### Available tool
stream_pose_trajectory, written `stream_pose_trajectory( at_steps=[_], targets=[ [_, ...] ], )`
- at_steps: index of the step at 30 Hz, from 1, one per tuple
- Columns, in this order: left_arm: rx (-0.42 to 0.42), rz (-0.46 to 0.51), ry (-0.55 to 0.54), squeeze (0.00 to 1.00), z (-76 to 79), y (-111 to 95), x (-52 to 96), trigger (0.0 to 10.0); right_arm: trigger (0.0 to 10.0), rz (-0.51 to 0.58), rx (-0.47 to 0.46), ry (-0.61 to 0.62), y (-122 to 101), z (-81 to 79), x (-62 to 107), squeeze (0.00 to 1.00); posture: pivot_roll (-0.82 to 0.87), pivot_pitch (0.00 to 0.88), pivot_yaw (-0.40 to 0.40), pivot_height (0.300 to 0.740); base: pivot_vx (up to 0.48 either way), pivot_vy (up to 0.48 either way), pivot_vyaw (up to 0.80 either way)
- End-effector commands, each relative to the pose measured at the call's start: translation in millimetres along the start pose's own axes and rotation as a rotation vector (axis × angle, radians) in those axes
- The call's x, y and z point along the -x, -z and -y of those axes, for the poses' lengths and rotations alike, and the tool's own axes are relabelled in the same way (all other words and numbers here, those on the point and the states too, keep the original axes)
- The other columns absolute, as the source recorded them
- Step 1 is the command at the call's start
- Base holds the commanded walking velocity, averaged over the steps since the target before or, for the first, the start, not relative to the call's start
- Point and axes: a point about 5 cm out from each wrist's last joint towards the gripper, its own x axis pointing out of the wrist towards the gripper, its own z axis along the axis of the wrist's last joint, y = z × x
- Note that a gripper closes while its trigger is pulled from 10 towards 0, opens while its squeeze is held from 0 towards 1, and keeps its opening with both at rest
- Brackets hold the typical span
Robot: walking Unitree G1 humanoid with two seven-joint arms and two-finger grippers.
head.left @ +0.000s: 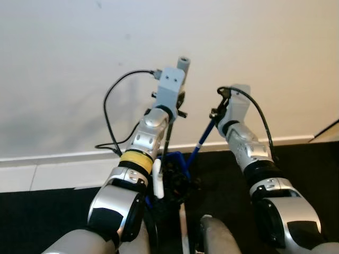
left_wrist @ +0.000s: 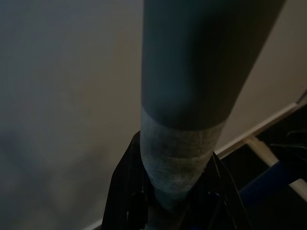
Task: Sweep floor
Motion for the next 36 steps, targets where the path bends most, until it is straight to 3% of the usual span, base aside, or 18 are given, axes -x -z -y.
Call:
stream_pose_trajectory(
  at_steps=[1, 36],
  targets=[
    [0.014, 0.014, 0.013, 0.00, 3.7, -3.0, 0.0, 10.0, 10.0, 0.039, -0.017, -0.011, -10.8, -2.3, -0.1, 0.00, 0.08, 0.040, -0.074, 0.740, 0.000, -0.480, 0.00],
    [0.012, -0.021, -0.015, 0.00, 4.7, 1.2, -0.5, 10.0, 10.0, 0.050, -0.032, 0.012, -14.4, 4.0, 2.5, 0.00, 0.08, 0.045, -0.066, 0.740, 0.000, -0.480, 0.00]
  ],
)
